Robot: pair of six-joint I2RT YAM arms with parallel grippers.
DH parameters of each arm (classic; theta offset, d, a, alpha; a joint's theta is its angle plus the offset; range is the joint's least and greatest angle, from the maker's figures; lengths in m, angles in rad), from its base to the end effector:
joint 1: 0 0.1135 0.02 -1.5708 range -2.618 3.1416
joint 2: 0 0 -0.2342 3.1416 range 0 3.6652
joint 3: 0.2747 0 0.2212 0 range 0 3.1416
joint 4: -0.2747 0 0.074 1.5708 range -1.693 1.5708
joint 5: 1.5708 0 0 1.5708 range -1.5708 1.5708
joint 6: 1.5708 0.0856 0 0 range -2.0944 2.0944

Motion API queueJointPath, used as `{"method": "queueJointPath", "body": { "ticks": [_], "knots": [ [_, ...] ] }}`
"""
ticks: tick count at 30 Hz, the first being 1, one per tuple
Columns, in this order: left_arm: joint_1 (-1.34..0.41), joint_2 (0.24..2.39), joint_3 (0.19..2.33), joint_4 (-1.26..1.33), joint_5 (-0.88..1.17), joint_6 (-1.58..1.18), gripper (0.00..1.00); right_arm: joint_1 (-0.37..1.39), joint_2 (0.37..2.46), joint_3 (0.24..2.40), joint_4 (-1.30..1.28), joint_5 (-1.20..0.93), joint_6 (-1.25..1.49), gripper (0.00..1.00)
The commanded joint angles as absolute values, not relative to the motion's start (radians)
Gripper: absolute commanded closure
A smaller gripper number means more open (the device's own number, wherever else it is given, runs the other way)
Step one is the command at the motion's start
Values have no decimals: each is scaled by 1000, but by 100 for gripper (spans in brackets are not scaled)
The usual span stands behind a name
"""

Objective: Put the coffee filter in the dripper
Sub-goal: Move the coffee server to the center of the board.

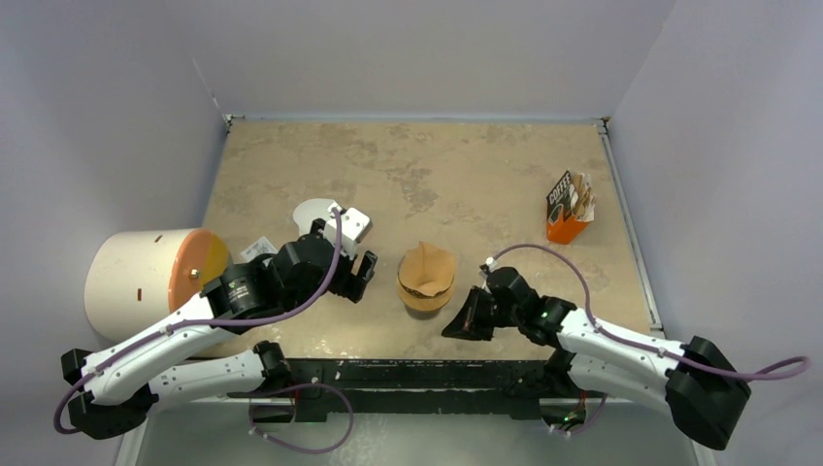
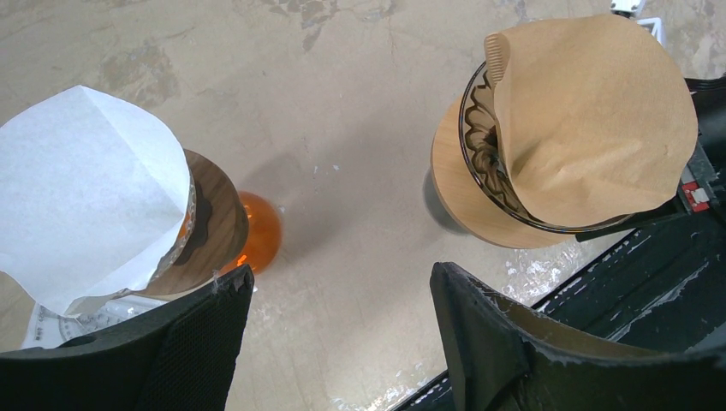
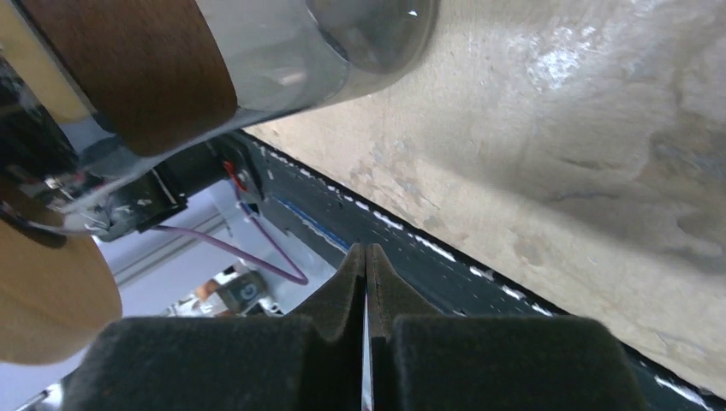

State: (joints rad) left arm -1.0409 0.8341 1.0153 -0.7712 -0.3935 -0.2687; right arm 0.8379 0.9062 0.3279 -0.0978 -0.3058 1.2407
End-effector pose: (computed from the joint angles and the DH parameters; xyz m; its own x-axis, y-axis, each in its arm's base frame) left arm 0.1236 -0.1460 0.2992 -0.4399 0.2659 -0.8578 0.5384 0.8425 -0.0149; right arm 0.1200 0.1719 0.1343 -0.9548 0.2877 -0.0746 0.1154 0.5902 0.7990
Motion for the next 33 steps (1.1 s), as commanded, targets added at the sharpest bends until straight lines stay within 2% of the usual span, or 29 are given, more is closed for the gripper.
{"method": "queueJointPath", "body": {
  "ticks": [1, 18, 33],
  "knots": [
    [-1034, 835, 1011, -741, -394, -255, 25, 820, 952, 270, 217, -379, 1365, 100],
    [-1034, 826, 1011, -738, -393, -250, 25, 818, 1263, 203, 737, -392, 1490, 100],
    [-1034, 812, 1007, -729, -402, -249, 25, 816, 1371, 234, 874, -313, 1506, 100]
  ]
}}
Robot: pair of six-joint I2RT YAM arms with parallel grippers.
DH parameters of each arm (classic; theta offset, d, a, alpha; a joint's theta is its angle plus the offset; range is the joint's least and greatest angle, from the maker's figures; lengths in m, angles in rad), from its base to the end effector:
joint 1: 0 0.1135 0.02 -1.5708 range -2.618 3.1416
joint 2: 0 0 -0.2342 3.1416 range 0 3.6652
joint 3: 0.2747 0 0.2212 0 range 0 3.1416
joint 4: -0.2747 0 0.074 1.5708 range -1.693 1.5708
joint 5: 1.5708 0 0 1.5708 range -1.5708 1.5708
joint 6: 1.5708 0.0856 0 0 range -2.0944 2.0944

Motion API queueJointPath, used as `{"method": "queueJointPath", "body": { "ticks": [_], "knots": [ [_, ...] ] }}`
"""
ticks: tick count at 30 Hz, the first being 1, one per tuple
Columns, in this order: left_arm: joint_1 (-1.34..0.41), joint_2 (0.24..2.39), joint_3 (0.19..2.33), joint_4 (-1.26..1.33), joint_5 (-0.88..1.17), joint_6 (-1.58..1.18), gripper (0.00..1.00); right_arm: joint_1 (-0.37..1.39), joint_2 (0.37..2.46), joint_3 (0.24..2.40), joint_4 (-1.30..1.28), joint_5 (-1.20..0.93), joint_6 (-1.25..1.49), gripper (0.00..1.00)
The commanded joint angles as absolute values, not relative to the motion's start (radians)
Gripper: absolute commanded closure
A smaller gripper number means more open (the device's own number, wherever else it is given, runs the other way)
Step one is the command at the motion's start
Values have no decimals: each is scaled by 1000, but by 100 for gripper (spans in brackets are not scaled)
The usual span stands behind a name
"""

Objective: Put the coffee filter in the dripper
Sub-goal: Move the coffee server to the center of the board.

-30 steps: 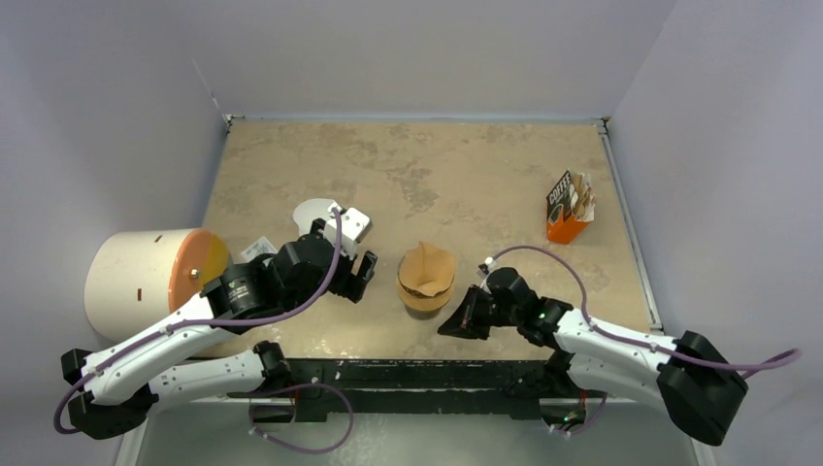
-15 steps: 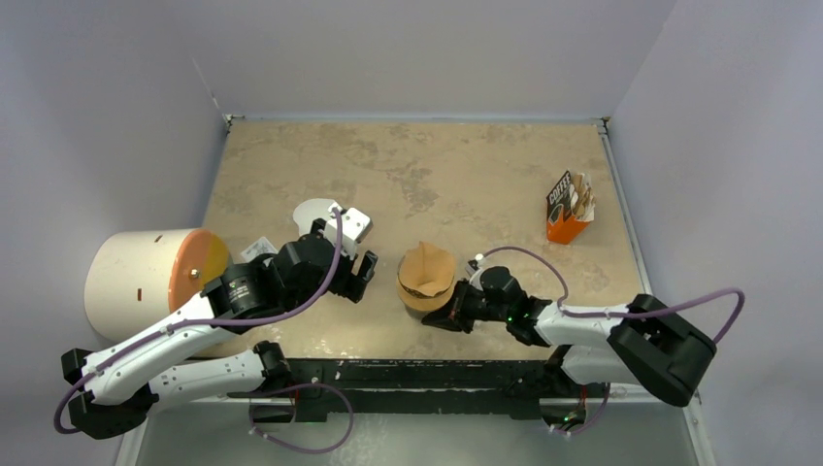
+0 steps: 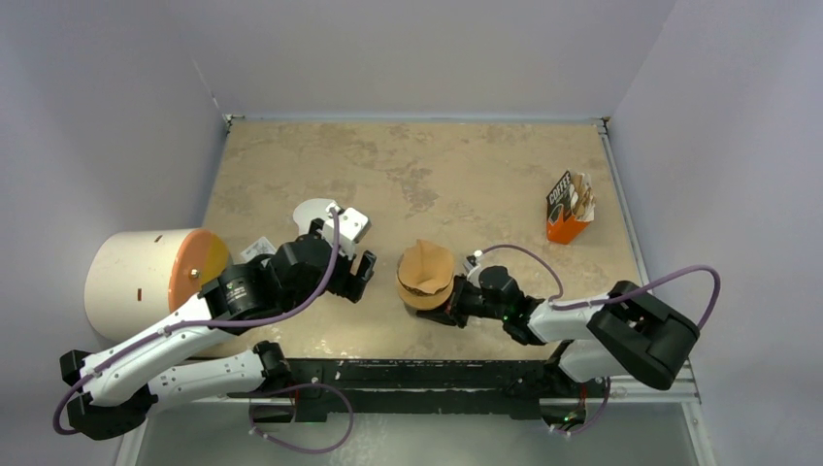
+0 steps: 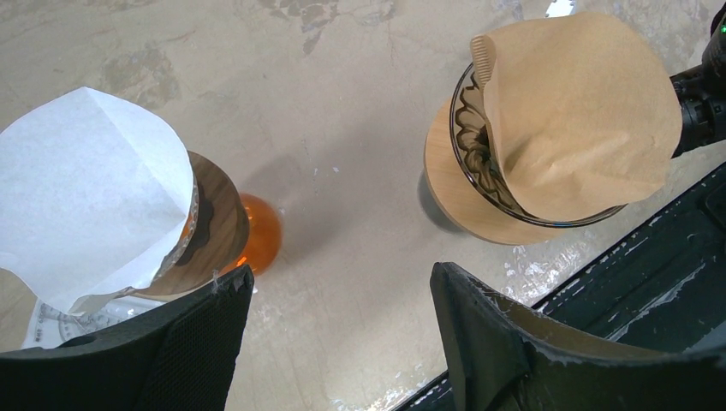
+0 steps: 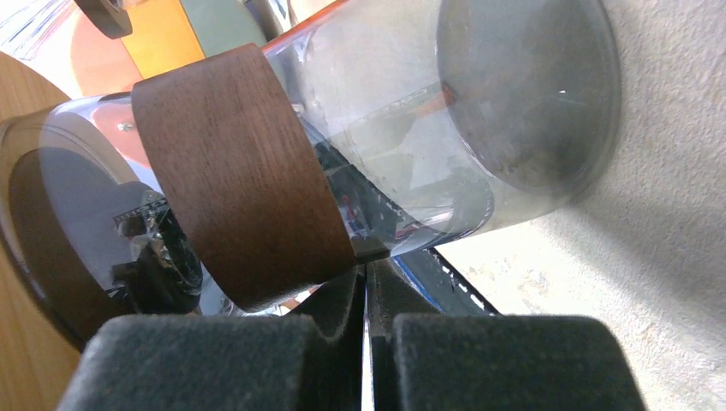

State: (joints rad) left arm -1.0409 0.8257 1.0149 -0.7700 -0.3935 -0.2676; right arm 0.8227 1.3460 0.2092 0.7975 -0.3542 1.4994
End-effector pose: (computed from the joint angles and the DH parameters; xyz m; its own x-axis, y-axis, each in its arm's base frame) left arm 0.1228 -0.1448 0.3006 -0.4353 0.2600 -0.8619 0.5390 0.8421 -0.0182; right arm 0.1532 0.2088 0.1225 -0.9238 0.3799 0.0479 0.1609 0.2717 0.9488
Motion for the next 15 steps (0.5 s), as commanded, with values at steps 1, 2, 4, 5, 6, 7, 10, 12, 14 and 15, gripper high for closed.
{"method": "queueJointPath", "body": {
  "ticks": [1, 2, 4, 5, 6, 7, 10, 12, 14, 15],
  "knots": [
    [-1034, 810, 1007, -728, -402, -249, 25, 816, 1383, 237, 889, -306, 1508, 100],
    [-1034, 807, 1006, -727, -403, -250, 25, 815, 1397, 239, 906, -300, 1510, 100],
    [-1034, 801, 1004, -723, -406, -250, 23, 815, 1428, 246, 944, -290, 1516, 100],
    [-1034, 796, 1003, -722, -407, -251, 21, 815, 1447, 250, 969, -286, 1519, 100],
    [-1034, 791, 1001, -720, -408, -252, 20, 813, 1473, 256, 997, -283, 1523, 100],
    [-1034, 787, 1001, -718, -408, -253, 19, 814, 1489, 258, 1025, -281, 1530, 100],
    [-1034, 776, 997, -715, -411, -253, 18, 813, 1564, 275, 1112, -269, 1548, 100],
    [-1034, 774, 997, -716, -413, -253, 18, 813, 1613, 294, 1161, -267, 1551, 100],
    [-1034, 773, 998, -716, -413, -255, 18, 812, 1659, 320, 1206, -267, 1560, 100],
    [-1034, 772, 999, -716, -414, -255, 18, 810, 1684, 334, 1224, -268, 1565, 100]
  ]
}}
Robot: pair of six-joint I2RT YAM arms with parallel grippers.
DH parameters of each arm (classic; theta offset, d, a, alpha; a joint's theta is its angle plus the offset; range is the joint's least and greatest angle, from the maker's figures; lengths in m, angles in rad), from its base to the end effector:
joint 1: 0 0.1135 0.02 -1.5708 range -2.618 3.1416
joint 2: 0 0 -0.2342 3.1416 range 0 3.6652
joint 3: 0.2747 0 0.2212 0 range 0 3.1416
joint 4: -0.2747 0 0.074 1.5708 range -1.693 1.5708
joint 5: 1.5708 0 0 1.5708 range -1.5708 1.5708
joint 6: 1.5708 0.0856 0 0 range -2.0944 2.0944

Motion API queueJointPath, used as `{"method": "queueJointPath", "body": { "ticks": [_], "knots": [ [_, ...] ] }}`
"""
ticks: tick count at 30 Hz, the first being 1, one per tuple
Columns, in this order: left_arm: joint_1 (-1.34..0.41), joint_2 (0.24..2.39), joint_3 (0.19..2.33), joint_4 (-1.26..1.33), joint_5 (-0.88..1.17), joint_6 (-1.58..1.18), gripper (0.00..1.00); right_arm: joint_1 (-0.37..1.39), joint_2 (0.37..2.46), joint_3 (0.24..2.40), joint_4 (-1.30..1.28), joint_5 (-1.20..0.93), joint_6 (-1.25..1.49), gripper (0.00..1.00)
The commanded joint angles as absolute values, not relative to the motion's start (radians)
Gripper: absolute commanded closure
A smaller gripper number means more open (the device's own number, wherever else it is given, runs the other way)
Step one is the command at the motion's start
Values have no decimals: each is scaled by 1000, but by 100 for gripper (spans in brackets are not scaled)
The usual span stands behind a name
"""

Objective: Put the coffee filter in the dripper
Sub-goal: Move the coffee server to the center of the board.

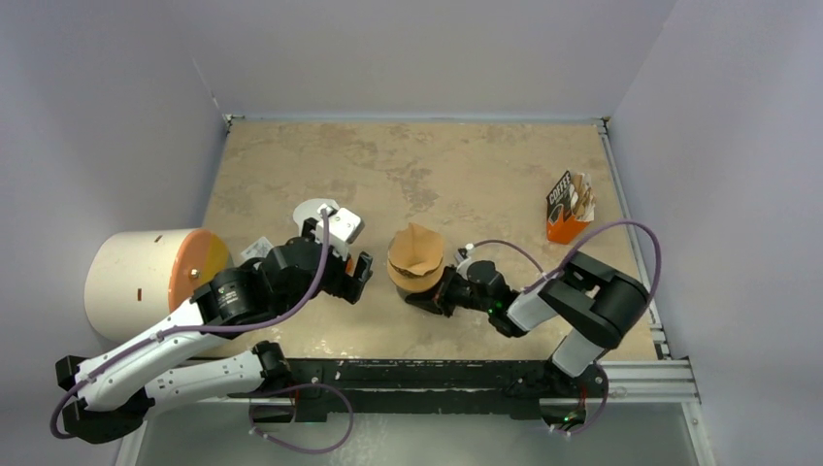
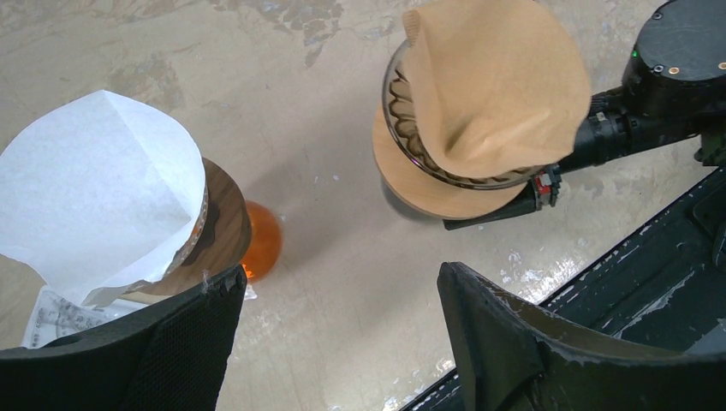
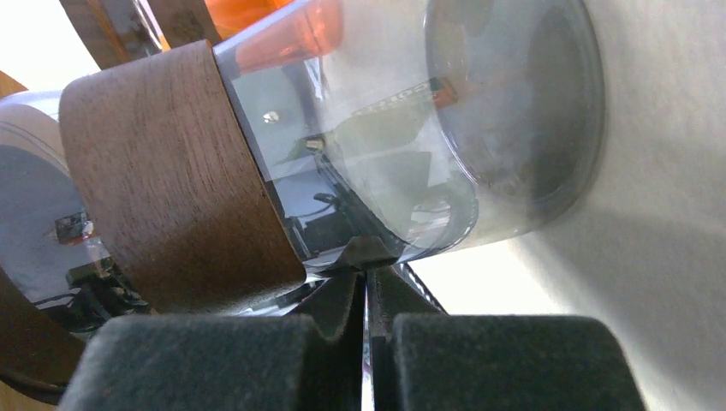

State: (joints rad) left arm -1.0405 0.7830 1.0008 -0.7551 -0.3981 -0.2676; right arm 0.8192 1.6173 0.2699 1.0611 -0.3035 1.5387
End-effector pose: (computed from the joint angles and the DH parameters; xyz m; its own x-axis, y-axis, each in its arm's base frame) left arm 0.1198 -0.1387 0.3050 -0.4154 0.2266 -0.8810 0.5360 0.8435 -0.0358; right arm 0.1765 0.2264 0.1092 -0.8987 0.4353 0.0536 0.1641 0.2204 0.9615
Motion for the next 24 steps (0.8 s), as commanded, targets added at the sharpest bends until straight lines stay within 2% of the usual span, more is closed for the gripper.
{"method": "queueJointPath", "body": {
  "ticks": [1, 12, 24],
  "knots": [
    [-1034, 771, 999, -716, -415, -255, 18, 808, 1705, 347, 1245, -268, 1570, 100],
    [-1032, 759, 996, -716, -422, -255, 17, 750, 1901, 479, 1358, -307, 1607, 100],
    [-1021, 756, 996, -715, -429, -255, 17, 659, 1928, 631, 1229, -359, 1543, 100]
  ]
}}
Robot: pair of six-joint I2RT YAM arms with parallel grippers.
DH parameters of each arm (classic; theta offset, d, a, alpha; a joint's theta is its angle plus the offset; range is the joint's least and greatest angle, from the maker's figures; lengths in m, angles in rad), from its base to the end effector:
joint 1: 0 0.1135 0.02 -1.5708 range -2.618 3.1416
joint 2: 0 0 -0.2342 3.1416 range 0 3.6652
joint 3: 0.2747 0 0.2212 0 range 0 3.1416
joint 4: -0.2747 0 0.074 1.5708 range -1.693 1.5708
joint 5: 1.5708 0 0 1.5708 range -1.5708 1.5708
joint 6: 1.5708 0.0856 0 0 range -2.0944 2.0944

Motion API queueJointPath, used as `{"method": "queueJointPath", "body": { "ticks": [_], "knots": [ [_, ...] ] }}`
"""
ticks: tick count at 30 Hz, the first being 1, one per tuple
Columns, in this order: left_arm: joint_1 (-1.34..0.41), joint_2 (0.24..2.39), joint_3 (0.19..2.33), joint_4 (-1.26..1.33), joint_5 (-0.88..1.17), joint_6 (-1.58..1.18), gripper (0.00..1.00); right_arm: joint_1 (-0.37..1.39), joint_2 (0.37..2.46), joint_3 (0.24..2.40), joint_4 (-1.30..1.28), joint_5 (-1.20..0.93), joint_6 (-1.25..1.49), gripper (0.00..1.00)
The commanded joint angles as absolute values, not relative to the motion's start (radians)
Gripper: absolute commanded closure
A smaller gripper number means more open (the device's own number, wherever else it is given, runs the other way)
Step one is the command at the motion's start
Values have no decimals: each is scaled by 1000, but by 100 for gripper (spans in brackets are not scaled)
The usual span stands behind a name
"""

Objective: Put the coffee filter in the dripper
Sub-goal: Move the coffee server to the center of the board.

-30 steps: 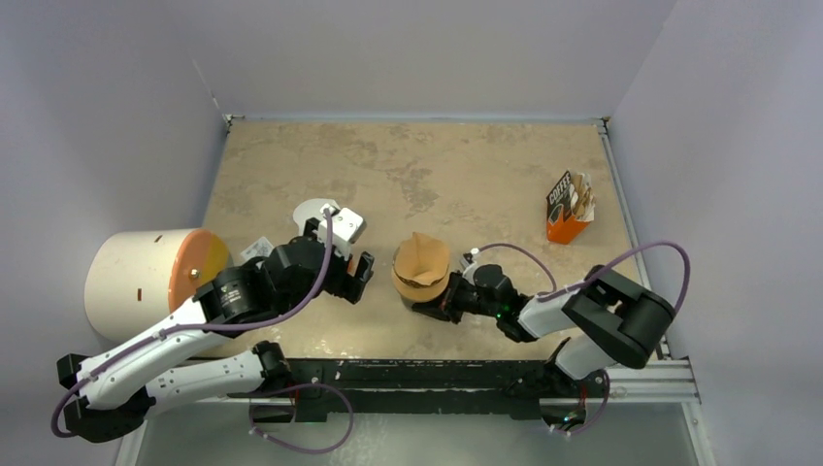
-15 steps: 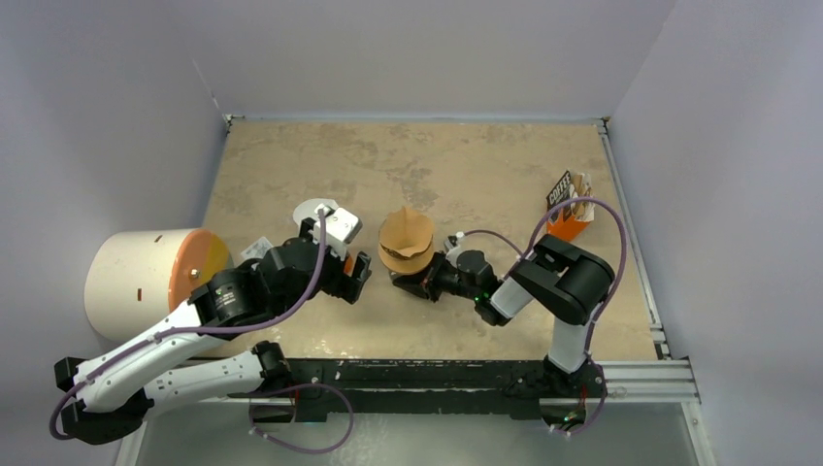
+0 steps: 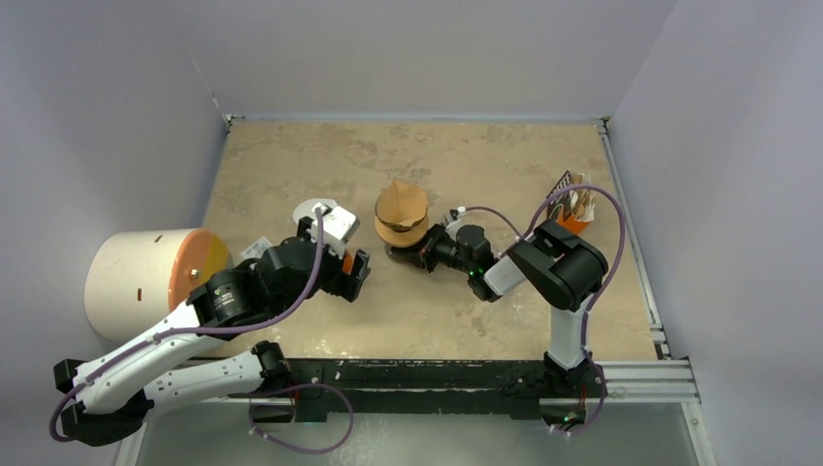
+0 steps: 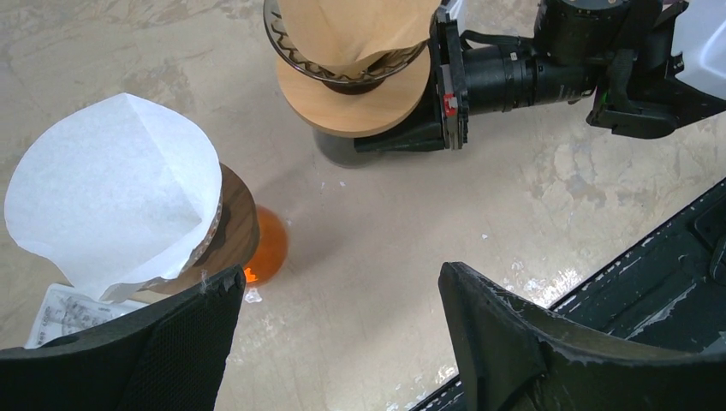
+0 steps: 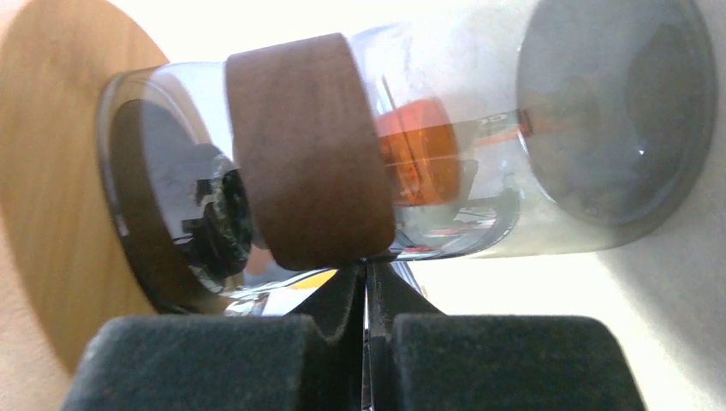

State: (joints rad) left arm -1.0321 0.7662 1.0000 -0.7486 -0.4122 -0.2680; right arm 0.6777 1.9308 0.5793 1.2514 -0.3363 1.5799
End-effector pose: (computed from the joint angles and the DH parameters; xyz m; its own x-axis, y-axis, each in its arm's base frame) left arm 0.1203 -0.1345 0.3085 -0.4045 0.2038 -0.8916 0.5190 0.8538 -0.0403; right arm 0.2638 0.2486 0.1225 -0.8469 0.5301 0.0420 0.0856 0.0578 0.9947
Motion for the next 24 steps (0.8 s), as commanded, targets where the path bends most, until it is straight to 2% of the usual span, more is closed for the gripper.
{"method": "queueJointPath", "body": {
  "ticks": [1, 13, 24],
  "knots": [
    [-1019, 755, 995, -715, -430, -256, 17, 654, 1931, 637, 1226, -360, 1541, 100],
    [-1007, 751, 992, -707, -432, -256, 16, 617, 1916, 633, 1215, -390, 1529, 100],
    [-994, 750, 989, -701, -419, -259, 16, 600, 1818, 554, 1157, -406, 1488, 100]
  ]
}}
